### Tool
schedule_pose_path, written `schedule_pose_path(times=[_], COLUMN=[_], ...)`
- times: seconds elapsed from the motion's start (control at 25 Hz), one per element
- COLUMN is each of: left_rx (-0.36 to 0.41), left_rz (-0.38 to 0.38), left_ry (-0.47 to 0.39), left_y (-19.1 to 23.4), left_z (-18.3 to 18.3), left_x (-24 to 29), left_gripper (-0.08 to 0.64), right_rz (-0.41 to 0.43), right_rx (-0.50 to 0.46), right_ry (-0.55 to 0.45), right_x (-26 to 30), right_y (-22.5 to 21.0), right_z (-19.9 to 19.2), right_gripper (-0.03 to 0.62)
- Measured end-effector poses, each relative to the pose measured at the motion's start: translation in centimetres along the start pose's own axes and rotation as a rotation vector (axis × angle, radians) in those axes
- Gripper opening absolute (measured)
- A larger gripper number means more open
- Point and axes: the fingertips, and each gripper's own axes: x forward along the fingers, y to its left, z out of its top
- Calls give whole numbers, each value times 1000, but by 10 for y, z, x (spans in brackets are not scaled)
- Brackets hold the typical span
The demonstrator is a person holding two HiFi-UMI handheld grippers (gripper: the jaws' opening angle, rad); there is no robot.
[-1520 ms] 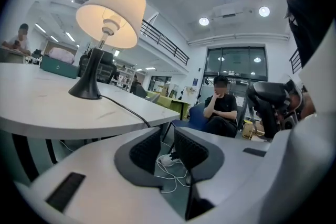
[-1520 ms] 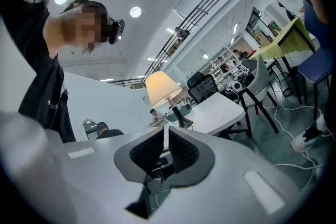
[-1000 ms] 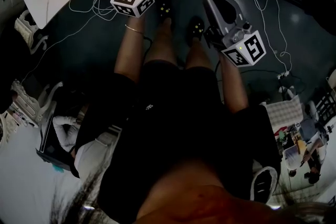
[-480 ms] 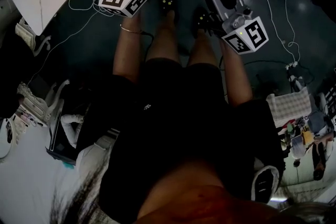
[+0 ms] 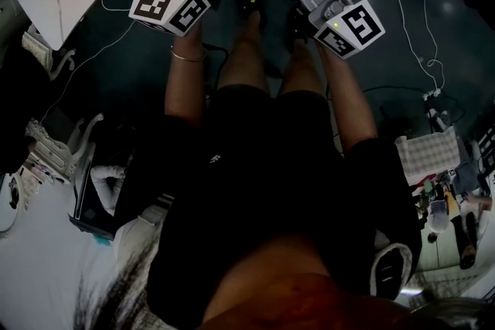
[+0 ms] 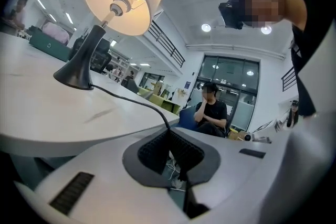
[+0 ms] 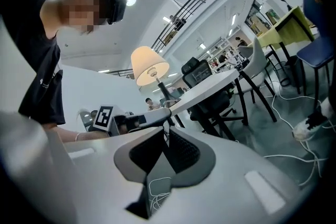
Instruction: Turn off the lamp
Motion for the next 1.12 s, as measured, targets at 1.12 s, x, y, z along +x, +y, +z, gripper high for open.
schedule_pose_path(times=[1.12], left_rx=[-168], left_rz=[-70], left_ry=[-126], left_y=[-5], left_z=[35], left_x=[-42], left_gripper=[11], right_rz=[67], right_rx=[-230], right_ry=[196], right_x=[96], right_y=[1], right_z=[-39], right_gripper=[63])
